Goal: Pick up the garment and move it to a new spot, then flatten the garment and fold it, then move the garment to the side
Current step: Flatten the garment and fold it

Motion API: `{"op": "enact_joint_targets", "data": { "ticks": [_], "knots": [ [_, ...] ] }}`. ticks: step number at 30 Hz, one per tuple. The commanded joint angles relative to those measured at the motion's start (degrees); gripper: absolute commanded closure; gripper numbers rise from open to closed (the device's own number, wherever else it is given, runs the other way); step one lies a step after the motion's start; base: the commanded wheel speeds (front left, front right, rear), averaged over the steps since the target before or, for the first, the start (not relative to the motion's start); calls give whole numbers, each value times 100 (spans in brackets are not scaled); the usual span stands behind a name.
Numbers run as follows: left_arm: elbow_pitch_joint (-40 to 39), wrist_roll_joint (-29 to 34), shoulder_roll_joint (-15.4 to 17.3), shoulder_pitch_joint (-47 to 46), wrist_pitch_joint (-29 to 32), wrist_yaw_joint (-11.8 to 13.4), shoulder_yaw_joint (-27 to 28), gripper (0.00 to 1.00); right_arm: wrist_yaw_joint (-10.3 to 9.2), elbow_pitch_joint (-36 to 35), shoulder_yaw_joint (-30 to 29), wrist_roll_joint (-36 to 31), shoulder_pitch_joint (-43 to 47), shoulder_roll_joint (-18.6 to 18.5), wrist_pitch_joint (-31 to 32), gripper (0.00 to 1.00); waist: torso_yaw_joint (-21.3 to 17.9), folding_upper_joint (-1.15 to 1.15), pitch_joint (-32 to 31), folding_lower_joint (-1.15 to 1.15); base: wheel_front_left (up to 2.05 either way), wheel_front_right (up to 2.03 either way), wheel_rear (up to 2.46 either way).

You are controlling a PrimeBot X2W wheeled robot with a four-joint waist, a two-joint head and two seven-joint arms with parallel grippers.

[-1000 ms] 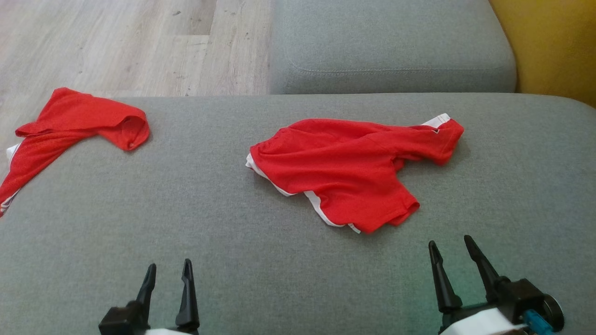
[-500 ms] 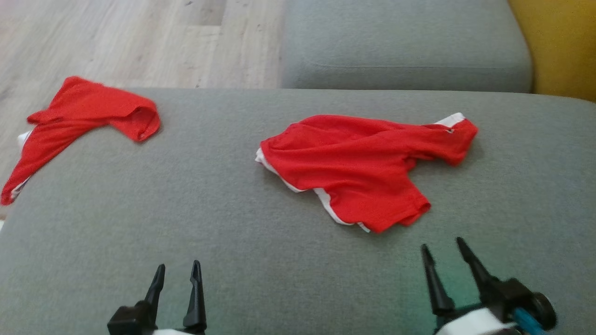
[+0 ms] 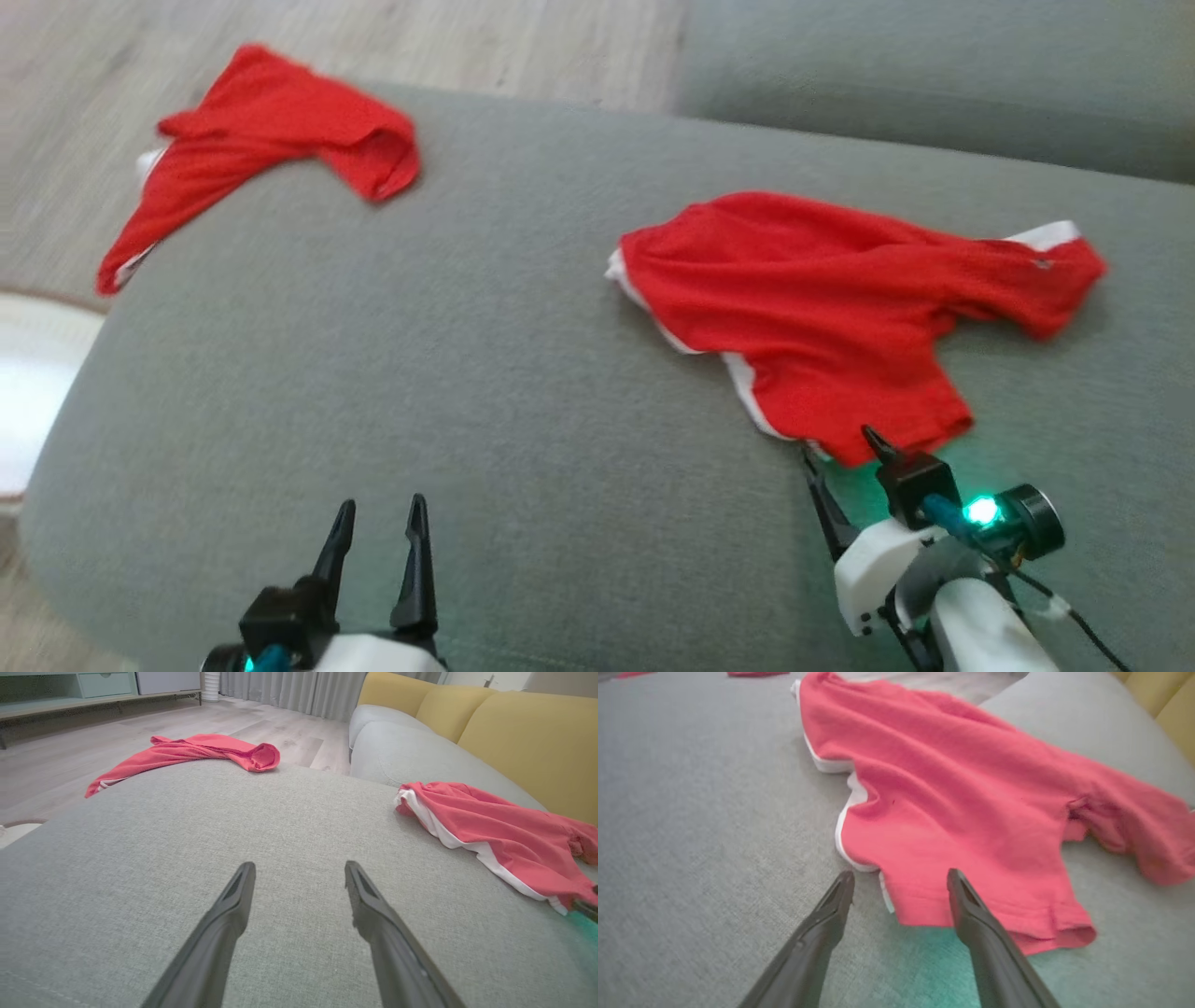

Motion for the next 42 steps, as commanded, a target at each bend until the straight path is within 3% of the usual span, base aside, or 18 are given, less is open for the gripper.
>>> {"op": "enact_joint_targets", "data": {
  "ticks": [1, 2, 3, 4, 5, 6, 7, 11, 16, 22, 27, 30, 34, 42],
  "knots": [
    [-134, 44, -7, -357, -59, 9, 193, 0, 43, 17, 44, -89, -310, -21, 18, 0, 174, 0, 163, -1, 0, 0, 0],
    [-117, 43, -20, -367, -71, 1, 192, 0, 43, 125, 14, -149, -379, -21, 21, 0, 202, 0, 183, -1, 0, 0, 0],
    [-97, 41, -31, -373, -83, -4, 195, 0, 43, 213, -14, -187, -440, -21, -2, 13, 220, 0, 195, -1, 0, 0, 0],
    [-77, 40, -41, -378, -94, -9, 196, 0, 43, 297, -34, -216, -492, -21, -21, 50, 229, 0, 201, -1, 0, 0, 0],
    [-59, 39, -50, -382, -103, -9, 198, 0, 43, 373, -45, -235, -537, -21, -41, 74, 231, 0, 203, -1, 0, 0, 0],
    [-41, 37, -57, -384, -110, -6, 204, 0, 43, 445, -61, -251, -579, -21, -55, 95, 223, 0, 199, -1, 0, 0, 0],
    [-22, 33, -61, -382, -117, -2, 211, 0, 43, 514, -71, -265, -613, -21, -62, 100, 205, 0, 187, -1, 0, 0, 0],
    [31, 24, -64, -350, -141, 0, 222, 0, 43, 626, 135, -19, -703, -21, -285, 100, 59, 0, 92, -1, 0, 0, 0],
    [77, 7, -41, -264, -153, 12, 222, 0, 43, 236, 854, 608, -579, -21, -431, 100, -243, 0, -145, -1, 0, 0, 0],
    [58, -27, -5, -130, -157, 47, 234, 0, 43, -961, 1898, 1180, -36, -21, 63, 100, -610, 0, -436, -1, 0, 0, 0],
    [9, -36, 22, -93, -162, 74, 246, 0, 43, -2204, 2419, 1503, 466, -180, 768, 100, -777, 0, -520, -1, 0, 0, 0],
    [-11, -37, 32, -87, -164, 80, 245, 0, 43, -2624, 2360, 1682, 615, -282, 1001, 100, -801, 0, -519, -1, 0, 0, 0],
    [-41, -24, 53, -93, -147, 79, 213, 0, 43, -2956, 1799, 1817, 751, -428, 1312, 100, -781, 0, -462, -1, 0, 0, 0],
    [-86, 29, 73, -199, -87, 81, 134, 0, 43, -2177, 682, 2085, 479, -705, 1531, 100, -512, 0, -147, -1, 0, 0, 0]
  ]
}}
